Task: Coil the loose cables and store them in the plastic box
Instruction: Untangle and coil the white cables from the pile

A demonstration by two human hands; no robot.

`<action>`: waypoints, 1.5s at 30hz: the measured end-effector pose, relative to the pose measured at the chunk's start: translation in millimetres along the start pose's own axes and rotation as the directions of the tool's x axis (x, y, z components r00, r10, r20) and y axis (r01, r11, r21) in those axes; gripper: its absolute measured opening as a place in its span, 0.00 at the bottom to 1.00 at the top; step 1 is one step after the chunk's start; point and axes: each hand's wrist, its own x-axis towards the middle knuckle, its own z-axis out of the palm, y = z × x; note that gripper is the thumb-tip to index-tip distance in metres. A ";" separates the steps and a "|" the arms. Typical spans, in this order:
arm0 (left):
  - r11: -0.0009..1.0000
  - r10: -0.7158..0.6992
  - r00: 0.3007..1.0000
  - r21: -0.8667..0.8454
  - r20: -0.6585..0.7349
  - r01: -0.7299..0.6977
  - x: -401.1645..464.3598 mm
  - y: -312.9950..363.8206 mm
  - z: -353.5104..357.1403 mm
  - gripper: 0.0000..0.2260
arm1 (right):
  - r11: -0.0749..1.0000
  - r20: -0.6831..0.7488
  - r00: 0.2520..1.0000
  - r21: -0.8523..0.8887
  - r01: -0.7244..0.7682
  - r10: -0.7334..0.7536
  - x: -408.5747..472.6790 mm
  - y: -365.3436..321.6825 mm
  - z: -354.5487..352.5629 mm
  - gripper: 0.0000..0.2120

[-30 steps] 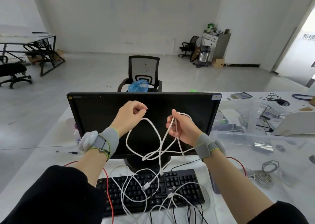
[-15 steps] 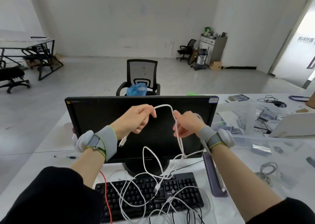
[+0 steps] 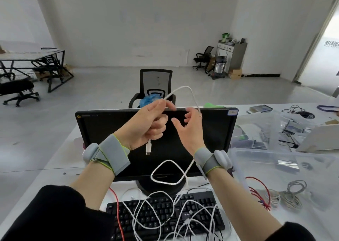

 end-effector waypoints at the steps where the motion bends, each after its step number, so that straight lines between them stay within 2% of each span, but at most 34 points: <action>1: 0.998 -0.009 1.000 0.054 -0.011 0.010 -1.5 1.7 -0.2 0.17 | 0.996 -0.058 0.996 -0.054 0.071 -0.074 1.3 -4.7 1.8 0.20; 3: 0.997 -0.013 0.996 0.075 -0.085 0.019 -1.8 3.5 -2.1 0.20 | 0.959 -0.153 0.949 -0.111 0.260 -0.275 0.5 -16.3 2.7 0.10; 5: 1.000 -0.019 0.988 0.007 -0.155 0.020 -2.1 3.4 -7.5 0.24 | 0.916 -0.239 0.884 -0.112 0.386 -0.402 -0.1 -26.2 -0.6 0.05; 7: 0.999 -0.031 0.983 -0.039 -0.180 0.025 -4.1 3.2 -12.6 0.25 | 0.921 -0.256 0.885 -0.082 0.380 -0.388 1.0 -33.4 -8.8 0.08; 8: 0.999 -0.035 0.984 -0.043 -0.173 0.029 -5.1 4.1 -13.0 0.25 | 0.930 -0.224 0.902 -0.109 0.352 -0.368 3.9 -34.3 -12.6 0.13; 10: 0.999 -0.045 0.988 -0.020 -0.145 0.042 -6.9 6.6 -11.2 0.24 | 0.917 -0.022 0.948 -0.263 0.301 -0.318 10.6 -29.6 -16.2 0.25; 11: 0.999 -0.047 0.990 0.008 -0.136 0.049 -7.6 8.1 -9.2 0.24 | 0.912 0.110 0.959 -0.297 0.281 -0.260 11.8 -27.4 -15.7 0.27; 13: 0.998 -0.046 0.990 0.045 -0.131 0.052 -7.8 9.5 -6.0 0.23 | 0.966 0.294 0.944 -0.160 0.202 -0.148 6.3 -22.8 -9.8 0.21; 15: 1.000 -0.013 0.988 -0.002 -0.153 0.013 -7.0 9.0 -7.5 0.23 | 0.997 0.339 0.938 0.007 0.073 -0.071 -6.0 -16.9 -0.1 0.09; 16: 0.998 0.022 0.983 -0.057 -0.181 -0.033 -6.7 7.7 -10.7 0.21 | 0.999 0.348 0.936 -0.012 0.053 -0.046 -13.2 -11.5 5.7 0.09; 18: 0.973 0.109 0.961 -0.170 -0.255 -0.156 -4.7 5.4 -18.1 0.14 | 0.975 0.446 0.893 -0.163 0.150 -0.062 -27.3 -0.7 14.4 0.12; 20: 0.960 0.147 0.926 -0.176 -0.348 -0.218 -1.0 0.5 -24.3 0.12 | 0.926 0.623 0.780 -0.250 0.281 -0.068 -39.6 1.0 18.3 0.14; 22: 0.979 0.194 0.883 0.023 -0.427 -0.204 5.2 -9.3 -27.3 0.12 | 0.901 0.751 0.659 -0.259 0.348 -0.038 -43.3 -10.1 14.8 0.15; 24: 0.930 0.262 0.866 0.352 -0.426 -0.108 8.2 -21.5 -27.9 0.14 | 0.858 0.789 0.613 -0.290 0.424 -0.036 -39.3 -24.0 8.7 0.14; 26: 0.837 0.205 0.904 0.545 -0.376 0.037 5.8 -35.7 -31.3 0.16 | 0.813 0.771 0.635 -0.338 0.474 -0.050 -29.8 -33.5 -1.0 0.11; 29: 0.545 0.052 0.959 0.813 -0.278 0.206 -5.6 -56.1 -42.8 0.20 | 0.796 0.732 0.676 -0.360 0.487 -0.083 -13.6 -38.7 -24.9 0.09; 30: 0.528 -0.018 0.968 0.819 -0.252 0.223 -8.6 -60.5 -42.3 0.25 | 0.812 0.708 0.697 -0.339 0.474 -0.112 -8.1 -38.2 -33.8 0.08; 33: 0.729 -0.333 0.938 0.604 -0.098 0.322 -15.2 -63.1 -28.9 0.34 | 0.890 0.550 0.810 -0.239 0.388 -0.205 8.5 -32.7 -55.2 0.06; 34: 0.795 -0.365 0.931 0.515 -0.016 0.320 -16.3 -62.3 -24.6 0.33 | 0.929 0.473 0.857 -0.179 0.323 -0.206 12.3 -29.5 -59.5 0.07; 37: 0.960 -0.251 0.957 0.167 0.144 0.226 -17.7 -53.1 -13.7 0.26 | 0.991 0.311 0.943 -0.027 0.133 -0.118 13.0 -16.6 -60.6 0.09; 39: 0.991 -0.088 0.986 -0.088 0.145 0.102 -11.2 -42.2 -5.0 0.22 | 0.988 0.309 0.949 -0.111 0.105 -0.066 0.4 -6.5 -45.6 0.10; 40: 0.980 -0.009 0.996 -0.197 0.090 0.026 -5.8 -37.5 -0.1 0.21 | 0.972 0.340 0.939 -0.192 0.133 -0.061 -8.9 -0.8 -35.9 0.12; 42: 0.952 0.078 0.983 -0.281 -0.164 -0.122 7.7 -32.7 1.7 0.16 | 0.901 0.487 0.871 -0.344 0.264 -0.069 -29.9 10.2 -13.5 0.15; 44: 0.973 0.104 0.907 -0.149 -0.409 -0.179 20.2 -37.7 -8.2 0.15 | 0.839 0.626 0.779 -0.400 0.368 -0.043 -47.4 13.2 -0.1 0.13; 45: 0.990 0.097 0.871 -0.039 -0.482 -0.132 23.5 -44.8 -17.2 0.17 | 0.833 0.673 0.739 -0.393 0.390 -0.029 -51.9 9.8 0.8 0.12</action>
